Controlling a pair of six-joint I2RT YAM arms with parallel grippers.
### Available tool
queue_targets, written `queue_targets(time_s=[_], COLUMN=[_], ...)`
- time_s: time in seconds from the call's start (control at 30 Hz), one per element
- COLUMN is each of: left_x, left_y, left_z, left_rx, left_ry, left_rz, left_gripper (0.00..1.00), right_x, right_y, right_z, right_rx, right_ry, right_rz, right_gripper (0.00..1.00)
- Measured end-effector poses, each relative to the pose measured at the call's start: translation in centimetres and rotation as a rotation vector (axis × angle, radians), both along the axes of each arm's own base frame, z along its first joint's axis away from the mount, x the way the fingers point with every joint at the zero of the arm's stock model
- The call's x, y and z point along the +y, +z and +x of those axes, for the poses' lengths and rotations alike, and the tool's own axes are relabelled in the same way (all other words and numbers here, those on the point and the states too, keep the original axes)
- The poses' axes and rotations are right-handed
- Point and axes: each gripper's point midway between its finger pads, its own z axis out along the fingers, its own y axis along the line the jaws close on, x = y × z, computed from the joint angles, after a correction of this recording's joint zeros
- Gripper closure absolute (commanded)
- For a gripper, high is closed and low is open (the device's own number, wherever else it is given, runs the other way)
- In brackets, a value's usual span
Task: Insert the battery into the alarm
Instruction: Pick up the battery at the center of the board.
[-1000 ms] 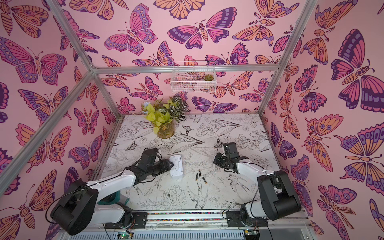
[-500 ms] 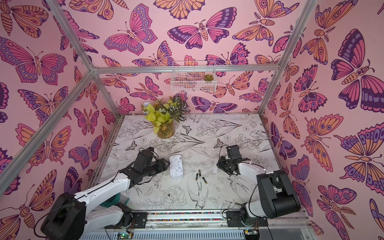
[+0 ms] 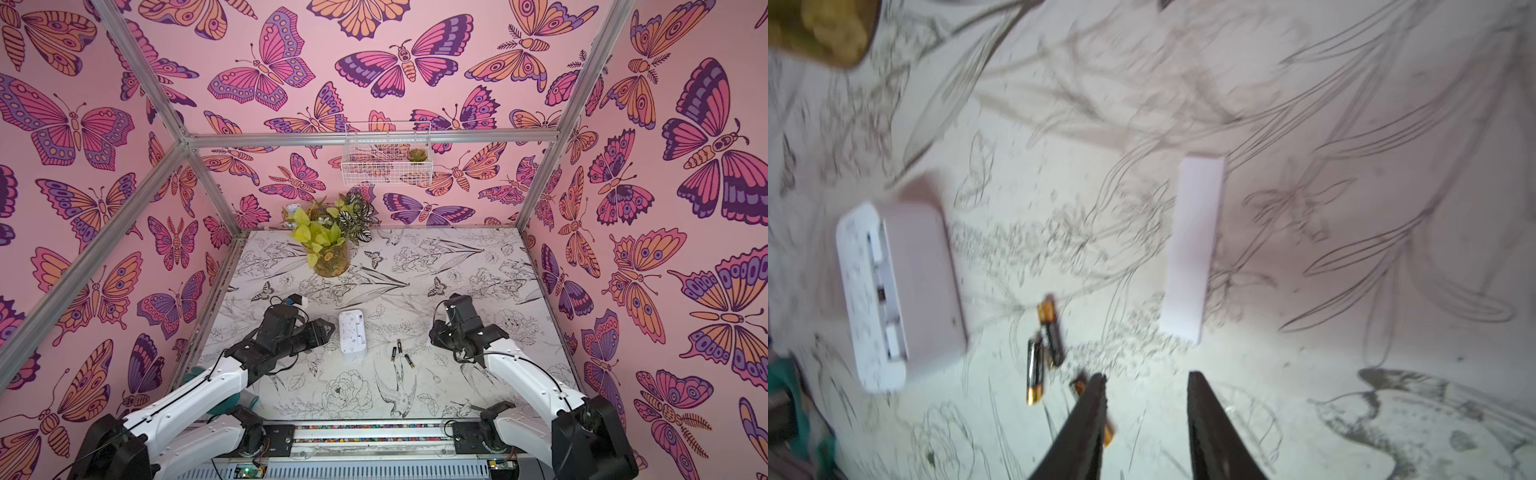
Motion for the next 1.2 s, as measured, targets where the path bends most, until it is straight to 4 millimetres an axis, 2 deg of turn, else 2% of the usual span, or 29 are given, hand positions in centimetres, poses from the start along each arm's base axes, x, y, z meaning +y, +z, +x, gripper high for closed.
queue_targets(time_s=[0.13,0.23,0.4,0.67,1.03,1.2], left_x=[0.0,-0.1,-0.3,-0.4,0.0,0.1], left_y=[-0.2,-0.3,-0.4,-0.9,-2.0,-2.0], left_z=[-0.9,-1.4,-1.6,-1.7,-1.5,-1.5], left_rx=[0.002,0.012,0.023,0.04,0.067,0.066], left_ry=[-0.021,-0.034,-0.047,-0.046,-0.025,-0.023], left_rz=[-0.013,-0.021,-0.028,-0.023,0.011,0.012], left_gripper=[0.36,0.36,0.36,0.34,0.33,0.33], right_x=[3.2,3.8,4.2,8.1,8.6,9.1], right_y=[0.1,-1.0,-2.5,-1.8,-4.8,-5.2], right_z=[-2.0,-2.0,-1.0,1.8,1.6,1.4], right_rx=[-0.01,0.008,0.048,0.009,0.069,0.077], right_ry=[0.141,0.162,0.158,0.204,0.224,0.239], right_rz=[-0.086,-0.141,-0.207,-0.195,-0.242,-0.249], right_gripper=[0.65,0.68,0.72,0.72,0.72,0.73])
